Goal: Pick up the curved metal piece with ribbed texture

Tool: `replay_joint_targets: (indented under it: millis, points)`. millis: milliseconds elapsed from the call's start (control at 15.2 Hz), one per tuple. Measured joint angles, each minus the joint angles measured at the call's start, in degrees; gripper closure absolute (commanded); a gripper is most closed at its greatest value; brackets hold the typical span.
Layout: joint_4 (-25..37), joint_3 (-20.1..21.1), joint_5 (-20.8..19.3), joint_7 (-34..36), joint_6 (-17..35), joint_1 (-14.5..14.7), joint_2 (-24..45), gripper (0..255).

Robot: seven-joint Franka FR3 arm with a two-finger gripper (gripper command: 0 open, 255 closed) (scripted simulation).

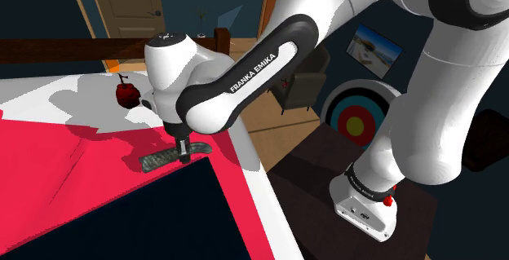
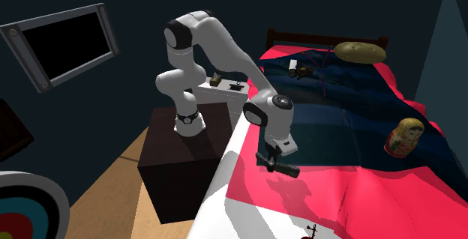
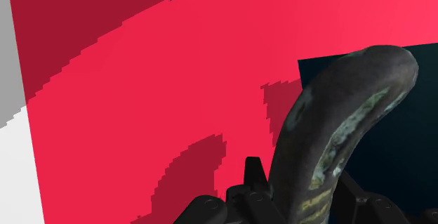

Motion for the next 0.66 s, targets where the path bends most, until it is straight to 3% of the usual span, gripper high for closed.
replay_joint_targets:
  millis: [660]
  points:
    - [2.0, 0.9, 2.4, -1.4, -6.7, -0.6, -5.0, 255]
